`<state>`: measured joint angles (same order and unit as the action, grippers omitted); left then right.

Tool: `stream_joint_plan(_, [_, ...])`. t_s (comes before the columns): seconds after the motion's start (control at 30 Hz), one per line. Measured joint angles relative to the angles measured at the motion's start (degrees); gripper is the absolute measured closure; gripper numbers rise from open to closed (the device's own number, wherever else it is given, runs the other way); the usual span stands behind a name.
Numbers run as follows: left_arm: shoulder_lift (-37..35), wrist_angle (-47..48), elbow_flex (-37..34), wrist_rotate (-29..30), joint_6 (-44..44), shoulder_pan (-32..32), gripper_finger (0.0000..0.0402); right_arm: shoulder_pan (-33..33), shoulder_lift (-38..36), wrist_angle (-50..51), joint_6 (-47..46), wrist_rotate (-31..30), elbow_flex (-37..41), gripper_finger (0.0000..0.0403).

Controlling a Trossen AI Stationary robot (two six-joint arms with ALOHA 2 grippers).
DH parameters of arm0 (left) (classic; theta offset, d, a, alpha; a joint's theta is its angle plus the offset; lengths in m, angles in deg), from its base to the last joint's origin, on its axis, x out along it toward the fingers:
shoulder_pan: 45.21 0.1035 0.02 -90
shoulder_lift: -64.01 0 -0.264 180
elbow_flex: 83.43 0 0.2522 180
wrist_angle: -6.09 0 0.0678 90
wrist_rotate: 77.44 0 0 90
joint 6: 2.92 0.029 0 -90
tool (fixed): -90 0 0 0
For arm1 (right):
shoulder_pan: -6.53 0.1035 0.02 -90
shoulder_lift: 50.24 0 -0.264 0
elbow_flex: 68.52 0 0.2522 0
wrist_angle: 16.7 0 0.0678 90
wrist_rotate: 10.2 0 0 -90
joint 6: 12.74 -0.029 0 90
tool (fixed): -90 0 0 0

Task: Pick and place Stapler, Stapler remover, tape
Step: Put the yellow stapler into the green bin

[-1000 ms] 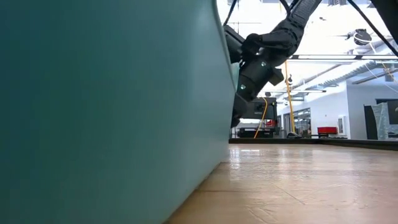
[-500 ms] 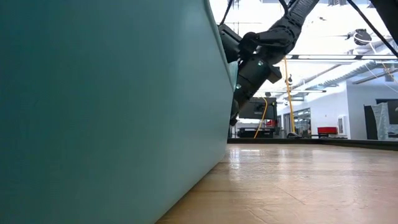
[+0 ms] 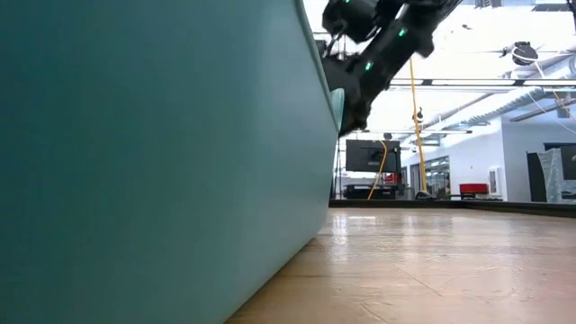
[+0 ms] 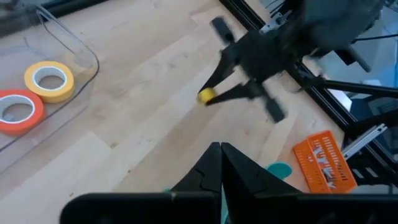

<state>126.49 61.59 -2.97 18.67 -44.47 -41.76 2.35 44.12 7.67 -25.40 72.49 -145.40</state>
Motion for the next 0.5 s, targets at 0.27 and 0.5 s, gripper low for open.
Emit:
stream_joint_plan(0.27, [0.0,0.0,0.0,1.5,3.1,-0.9,0.0391,6.0,-8.5,-1.8,-10.2,1.6,-0.2,0.0338])
stream_joint_plan(0.5, [0.0,1.4,0.0,-4.0,8.6,-1.0,0.0394,14.8,-3.3,-2.5,-19.4,0.3,-8.1,0.0338])
